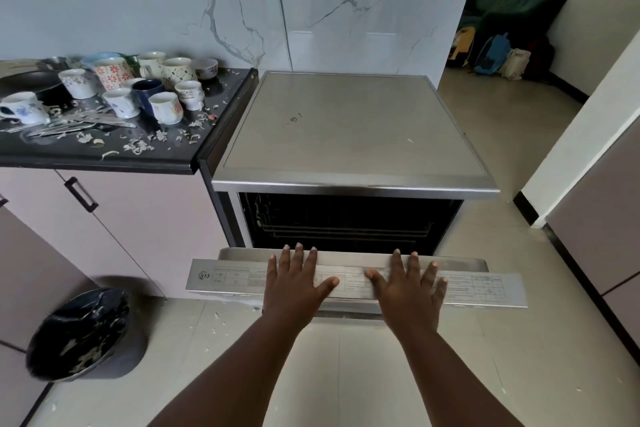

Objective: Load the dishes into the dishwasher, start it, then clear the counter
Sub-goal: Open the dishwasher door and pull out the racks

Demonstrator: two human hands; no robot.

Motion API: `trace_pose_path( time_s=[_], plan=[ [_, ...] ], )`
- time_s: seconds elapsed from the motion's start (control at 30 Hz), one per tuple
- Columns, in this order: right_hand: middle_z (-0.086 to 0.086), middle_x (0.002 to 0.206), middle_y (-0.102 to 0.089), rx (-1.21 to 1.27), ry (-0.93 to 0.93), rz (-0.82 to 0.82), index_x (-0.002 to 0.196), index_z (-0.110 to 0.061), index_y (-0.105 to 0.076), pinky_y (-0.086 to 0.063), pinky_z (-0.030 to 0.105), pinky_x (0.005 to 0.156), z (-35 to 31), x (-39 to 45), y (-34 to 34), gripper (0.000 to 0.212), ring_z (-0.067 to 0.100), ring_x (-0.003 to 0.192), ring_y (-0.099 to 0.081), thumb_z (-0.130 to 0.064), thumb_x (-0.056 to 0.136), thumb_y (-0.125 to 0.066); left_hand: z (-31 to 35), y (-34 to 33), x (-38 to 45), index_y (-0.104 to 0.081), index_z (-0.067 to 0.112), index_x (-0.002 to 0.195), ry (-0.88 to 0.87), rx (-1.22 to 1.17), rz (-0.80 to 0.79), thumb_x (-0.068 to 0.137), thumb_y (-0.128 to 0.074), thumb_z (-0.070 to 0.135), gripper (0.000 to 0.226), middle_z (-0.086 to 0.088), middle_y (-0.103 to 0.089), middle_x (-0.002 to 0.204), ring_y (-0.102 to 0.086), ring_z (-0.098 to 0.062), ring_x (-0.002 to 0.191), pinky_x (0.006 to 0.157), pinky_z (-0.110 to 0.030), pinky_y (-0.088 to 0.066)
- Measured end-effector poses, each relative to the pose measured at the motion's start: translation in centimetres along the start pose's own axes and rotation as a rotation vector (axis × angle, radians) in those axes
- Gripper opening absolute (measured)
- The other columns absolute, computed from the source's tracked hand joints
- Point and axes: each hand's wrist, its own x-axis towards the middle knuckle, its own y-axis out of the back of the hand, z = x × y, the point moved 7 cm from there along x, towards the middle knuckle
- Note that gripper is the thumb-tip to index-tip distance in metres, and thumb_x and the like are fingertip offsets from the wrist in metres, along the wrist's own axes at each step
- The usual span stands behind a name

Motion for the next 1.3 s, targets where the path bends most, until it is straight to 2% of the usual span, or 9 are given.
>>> trace_pose_path(
  time_s=[0.23,0.37,0.5,0.63,0.77,0.93,1.0,1.1,1.3],
  plan=[
    [0.014,0.162,-0.006,-0.144,0.008,-0.064,0.156,-0.027,-0.005,-0.008,0.054,0.118,2.5,-7.3,-3.6,0.074,0.045,0.146,-0.001,-0.067,0.094,-0.018,-0.6,-3.9,-8.2,0.007,0.023,0.155,-0.102,0.005,-0.072,0.096,-0.028,0.063,0.08,-0.007,0.014,0.162,0.015,-0.026,0.148,0.117,-0.042,0.011],
    [0.037,0.133,-0.048,-0.159,0.047,-0.067,0.136,-0.013,-0.057,-0.041,0.068,0.089,4.2,-12.3,-7.0,0.078,0.065,0.114,-0.046,-0.063,0.095,-0.013,-1.2,-7.2,-13.8,0.014,0.023,0.154,-0.176,0.0,-0.133,0.095,-0.035,0.062,0.086,-0.002,0.03,0.154,0.025,-0.026,0.145,0.112,-0.035,0.019],
    [0.043,0.128,-0.048,-0.198,0.098,-0.135,0.132,-0.011,-0.06,-0.034,0.065,0.099,7.3,-15.7,-13.0,0.067,0.06,0.113,-0.051,-0.047,0.101,-0.013,-1.7,-11.5,-17.8,0.026,0.026,0.148,-0.168,0.033,-0.198,0.09,-0.034,0.07,0.094,0.0,0.038,0.151,0.036,-0.024,0.139,0.115,-0.036,0.021],
    [0.046,0.127,-0.046,-0.078,0.126,-0.168,0.131,-0.015,-0.062,-0.015,0.049,0.112,7.8,-18.2,-15.0,0.067,0.057,0.117,-0.05,-0.048,0.101,-0.012,-1.9,-15.2,-20.5,-0.022,0.016,0.154,-0.136,0.03,-0.223,0.078,-0.032,0.082,0.101,-0.011,-0.02,0.16,-0.009,-0.031,0.147,0.112,-0.043,-0.012],
    [0.039,0.135,-0.046,-0.128,0.195,-0.088,0.131,-0.012,-0.059,-0.013,0.048,0.112,9.2,-19.9,-16.7,0.061,0.053,0.126,-0.044,-0.045,0.082,-0.045,-1.8,-19.2,-23.4,-0.034,0.01,0.149,-0.133,0.041,-0.209,0.074,-0.04,0.083,0.105,-0.015,-0.027,0.157,-0.021,-0.033,0.144,0.108,-0.046,-0.02],
    [0.032,0.122,-0.06,-0.218,0.287,-0.22,0.123,-0.01,-0.067,-0.042,0.055,0.101,13.0,-21.1,-22.2,0.086,0.05,0.112,-0.058,-0.045,0.048,-0.092,-1.6,-23.9,-26.3,-0.044,0.005,0.143,-0.057,0.059,-0.346,0.081,-0.025,0.083,0.101,-0.015,-0.045,0.147,-0.033,-0.035,0.14,0.113,-0.048,-0.013],
    [0.027,0.127,-0.059,-0.221,0.337,-0.237,0.128,-0.01,-0.063,-0.047,0.053,0.098,14.1,-21.9,-23.8,0.089,0.047,0.116,-0.058,-0.048,0.052,-0.089,-1.5,-24.6,-26.7,-0.032,0.006,0.149,-0.035,0.081,-0.365,0.079,-0.006,0.085,0.109,-0.014,-0.032,0.155,-0.025,-0.035,0.144,0.117,-0.043,0.007],
    [0.021,0.15,-0.038,-0.206,0.376,-0.274,0.148,-0.013,-0.037,-0.026,0.047,0.114,15.3,-23.5,-25.8,0.094,0.041,0.138,-0.037,-0.055,0.072,-0.072,-1.6,-26.7,-27.5,0.01,0.013,0.154,-0.074,0.086,-0.377,0.06,0.013,0.084,0.118,-0.005,0.013,0.161,0.013,-0.027,0.149,0.117,-0.04,0.017],
    [0.015,0.161,0.014,-0.219,0.401,-0.423,0.153,-0.019,0.014,0.013,0.035,0.114,17.9,-26.0,-31.2,0.092,0.033,0.149,0.009,-0.065,0.085,-0.028,-2.7,-32.8,-29.9,0.013,0.017,0.153,-0.06,0.04,-0.459,0.052,0.009,0.086,0.122,-0.002,0.018,0.16,0.017,-0.023,0.148,0.118,-0.036,0.012]
  ],
)
